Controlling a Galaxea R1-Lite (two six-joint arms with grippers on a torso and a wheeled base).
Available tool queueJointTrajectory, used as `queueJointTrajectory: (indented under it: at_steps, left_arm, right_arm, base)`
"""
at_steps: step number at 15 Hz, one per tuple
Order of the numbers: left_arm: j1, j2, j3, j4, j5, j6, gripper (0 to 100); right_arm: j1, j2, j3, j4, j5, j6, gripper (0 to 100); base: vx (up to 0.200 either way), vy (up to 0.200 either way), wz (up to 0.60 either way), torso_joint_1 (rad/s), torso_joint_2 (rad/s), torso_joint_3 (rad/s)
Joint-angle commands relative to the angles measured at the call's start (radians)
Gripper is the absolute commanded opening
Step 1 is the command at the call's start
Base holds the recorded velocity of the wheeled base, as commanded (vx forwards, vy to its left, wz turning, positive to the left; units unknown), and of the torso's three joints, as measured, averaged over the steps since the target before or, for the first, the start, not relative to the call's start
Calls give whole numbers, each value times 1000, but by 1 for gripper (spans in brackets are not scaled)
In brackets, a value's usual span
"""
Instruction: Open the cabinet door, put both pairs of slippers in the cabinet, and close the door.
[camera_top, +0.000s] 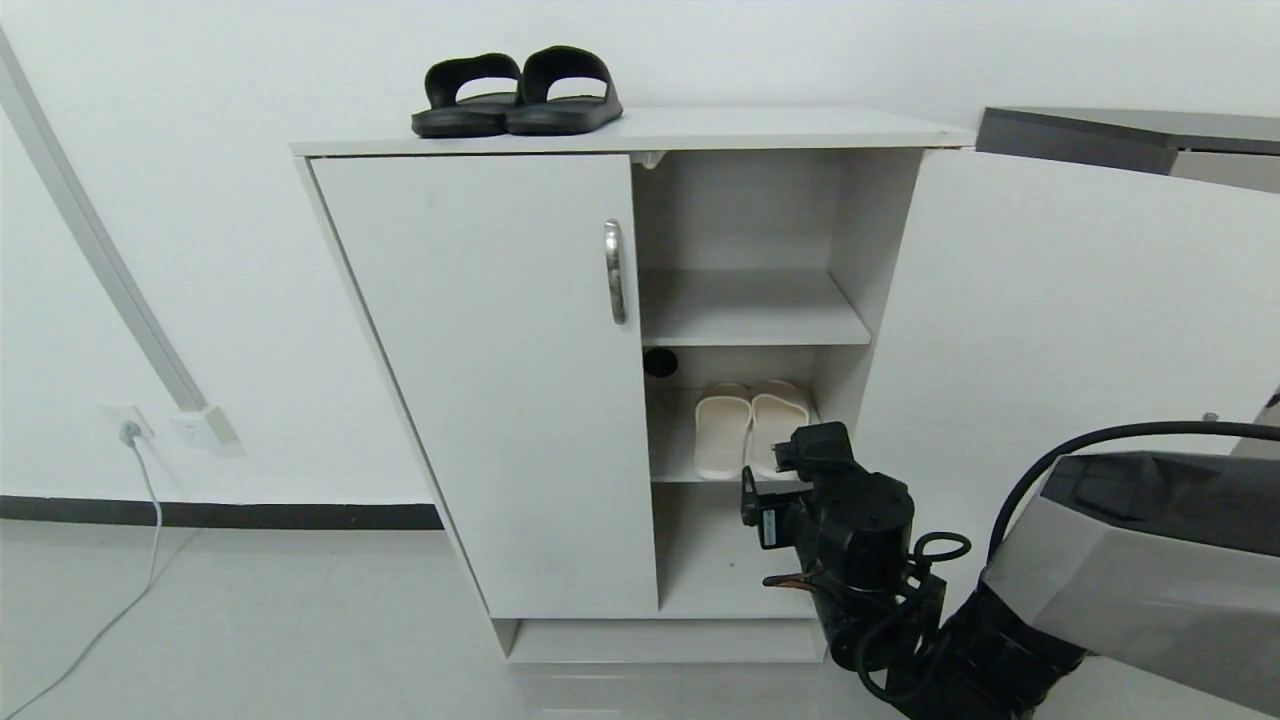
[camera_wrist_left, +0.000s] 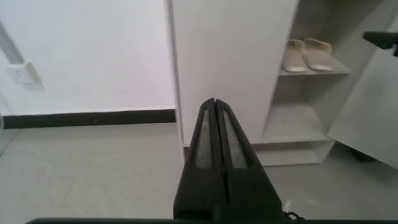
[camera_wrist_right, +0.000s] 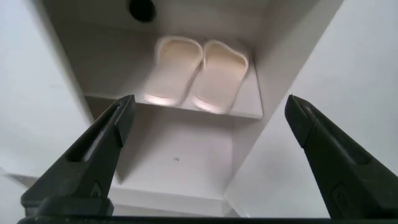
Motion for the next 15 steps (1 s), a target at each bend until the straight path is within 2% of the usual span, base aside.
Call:
queueJointTrajectory:
  at_steps: [1,14,15]
  left_arm:
    - [0,2,0,-2,-1,0,0]
    - [0,2,0,-2,-1,-2,0]
    - [0,2,0,-2,-1,-2,0]
  right_arm:
    - [6,1,8,-11,1,-4,100]
    - [8,4,66,-99,76,-41,100]
    - [4,4,77,-123,94,-50,100]
  base:
    - [0,200,0,17,2,2]
    - [0,200,0,3,3,3]
    - [0,0,0,0,0,0]
